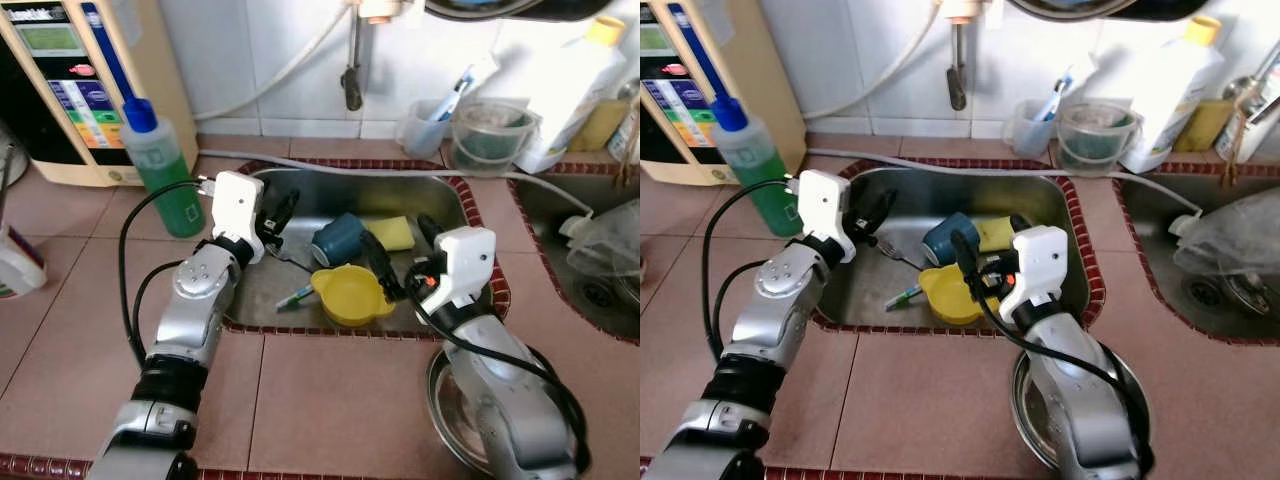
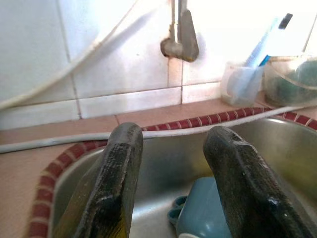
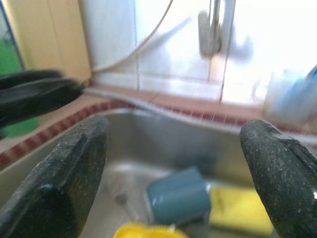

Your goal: Kitchen organization

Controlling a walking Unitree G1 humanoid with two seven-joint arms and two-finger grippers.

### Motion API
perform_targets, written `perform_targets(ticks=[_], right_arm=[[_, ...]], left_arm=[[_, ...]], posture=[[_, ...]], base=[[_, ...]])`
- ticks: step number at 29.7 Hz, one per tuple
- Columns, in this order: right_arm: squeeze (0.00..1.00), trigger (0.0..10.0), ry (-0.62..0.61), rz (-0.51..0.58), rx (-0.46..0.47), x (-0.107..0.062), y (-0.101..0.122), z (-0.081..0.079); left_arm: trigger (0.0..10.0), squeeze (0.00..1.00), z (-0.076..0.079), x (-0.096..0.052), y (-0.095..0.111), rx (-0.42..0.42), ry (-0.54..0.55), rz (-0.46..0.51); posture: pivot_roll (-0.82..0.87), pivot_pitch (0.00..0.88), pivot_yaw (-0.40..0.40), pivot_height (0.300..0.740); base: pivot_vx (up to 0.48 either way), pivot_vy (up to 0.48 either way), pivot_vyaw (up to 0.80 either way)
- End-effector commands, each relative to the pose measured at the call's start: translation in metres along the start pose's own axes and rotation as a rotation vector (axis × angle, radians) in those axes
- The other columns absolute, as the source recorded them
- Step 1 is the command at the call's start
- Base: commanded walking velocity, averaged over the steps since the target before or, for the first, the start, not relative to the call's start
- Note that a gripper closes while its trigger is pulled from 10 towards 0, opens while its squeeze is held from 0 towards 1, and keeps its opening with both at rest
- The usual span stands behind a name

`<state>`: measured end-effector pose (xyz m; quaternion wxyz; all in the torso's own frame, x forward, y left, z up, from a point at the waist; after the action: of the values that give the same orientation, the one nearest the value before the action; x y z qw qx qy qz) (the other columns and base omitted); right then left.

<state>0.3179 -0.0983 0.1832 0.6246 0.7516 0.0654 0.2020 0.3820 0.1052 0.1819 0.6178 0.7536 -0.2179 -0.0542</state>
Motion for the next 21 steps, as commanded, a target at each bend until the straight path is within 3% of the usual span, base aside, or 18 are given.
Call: perform_targets(ticks=[1, 10, 14, 16, 19, 21], right_arm=[[0.0, 10.0, -0.018, 0.029, -0.045, 0.002, -0.001, 0.0], [0.0, 10.0, -0.075, 0.061, -0.013, 0.005, -0.014, 0.007], [0.0, 10.0, -0.077, 0.075, -0.002, 0.003, -0.018, 0.006], [0.0, 10.0, -0.085, 0.07, -0.006, 0.002, -0.024, 0.008], [0.0, 10.0, -0.111, 0.058, -0.025, 0.001, -0.031, 0.015], [0.0, 10.0, -0.121, 0.062, -0.027, 0.002, -0.031, 0.018]], left_arm=[[10.0, 0.0, -0.004, -0.008, 0.008, -0.05, 0.047, 0.033], [10.0, 0.0, -0.009, -0.043, 0.009, -0.093, 0.15, 0.056], [10.0, 0.0, -0.01, -0.049, 0.011, -0.08, 0.164, 0.065], [10.0, 0.0, -0.006, -0.053, 0.007, 0.002, 0.144, 0.064], [10.0, 0.0, -0.007, -0.056, -0.006, -0.034, 0.164, 0.021], [10.0, 0.0, -0.005, -0.056, -0.004, -0.026, 0.154, 0.023]], posture=[[-0.06, 0.026, 0.013, 0.74], [-0.03, 0.008, -0.008, 0.74], [-0.02, 0.0, -0.01, 0.74], [-0.01, 0.0, -0.011, 0.74], [-0.01, 0.0, -0.011, 0.74], [-0.01, 0.0, -0.011, 0.74]], base=[[0.0, 0.0, 0.0], [0.0, 0.0, 0.0], [0.0, 0.0, 0.0], [0.0, 0.0, 0.0], [0.0, 0.0, 0.0], [0.0, 0.0, 0.0]])
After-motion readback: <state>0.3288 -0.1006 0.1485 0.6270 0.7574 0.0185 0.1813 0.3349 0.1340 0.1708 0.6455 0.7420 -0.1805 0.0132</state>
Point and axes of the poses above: a point about 5 cm out from each wrist's last joint towards the gripper, its own x axis pointing out of the wrist towards the gripper, its own y axis along the axis of the wrist's last joint, z = x × y, the point moved 4 cm from there along x, pointing out of the wrist towards the gripper, and after that the axes turned 10 degrees about x, right-handed, at the moved point
